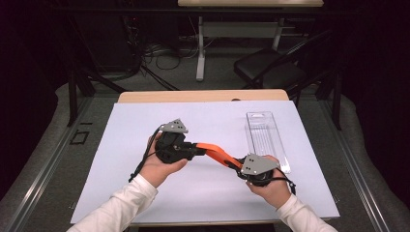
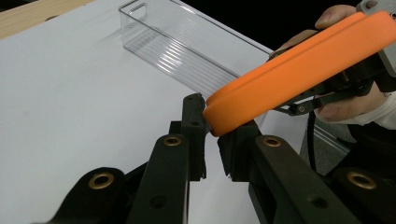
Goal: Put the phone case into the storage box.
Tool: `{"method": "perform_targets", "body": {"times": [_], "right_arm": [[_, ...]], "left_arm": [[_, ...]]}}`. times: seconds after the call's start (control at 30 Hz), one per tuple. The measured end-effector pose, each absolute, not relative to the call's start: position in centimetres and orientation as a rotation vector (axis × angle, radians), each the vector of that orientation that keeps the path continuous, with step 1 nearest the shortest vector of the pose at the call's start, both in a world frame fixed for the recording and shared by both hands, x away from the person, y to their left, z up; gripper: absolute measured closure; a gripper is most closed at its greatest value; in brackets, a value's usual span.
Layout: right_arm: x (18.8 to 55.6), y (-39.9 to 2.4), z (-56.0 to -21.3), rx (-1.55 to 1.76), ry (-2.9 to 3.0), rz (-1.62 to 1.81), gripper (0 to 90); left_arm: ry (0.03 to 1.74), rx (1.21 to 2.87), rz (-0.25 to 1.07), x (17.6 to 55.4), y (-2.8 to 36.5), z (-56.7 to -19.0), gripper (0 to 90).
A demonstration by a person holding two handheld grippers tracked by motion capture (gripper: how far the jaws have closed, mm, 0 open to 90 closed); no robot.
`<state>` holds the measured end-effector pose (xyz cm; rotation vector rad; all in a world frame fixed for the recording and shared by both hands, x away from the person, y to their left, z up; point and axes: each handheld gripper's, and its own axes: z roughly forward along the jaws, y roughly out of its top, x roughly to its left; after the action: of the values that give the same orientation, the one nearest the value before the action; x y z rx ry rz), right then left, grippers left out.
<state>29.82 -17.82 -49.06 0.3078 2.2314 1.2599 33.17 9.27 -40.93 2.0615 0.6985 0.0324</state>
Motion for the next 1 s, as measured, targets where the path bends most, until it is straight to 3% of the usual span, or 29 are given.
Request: {"method": "perform_targets", "body": {"times": [0.73,1.0], "right_arm": [[29.76,-17.60,-48.85,0.319,2.208,1.247,73.7],[29.88,-17.58,-48.79,0.339,2.196,1.232,61.6]], "left_arm": [[0.741,2.066,0.037,33.58,9.10,-41.13,81.6],[0.779,2.079,0.046,33.74,9.00,-41.12,81.6]]}}
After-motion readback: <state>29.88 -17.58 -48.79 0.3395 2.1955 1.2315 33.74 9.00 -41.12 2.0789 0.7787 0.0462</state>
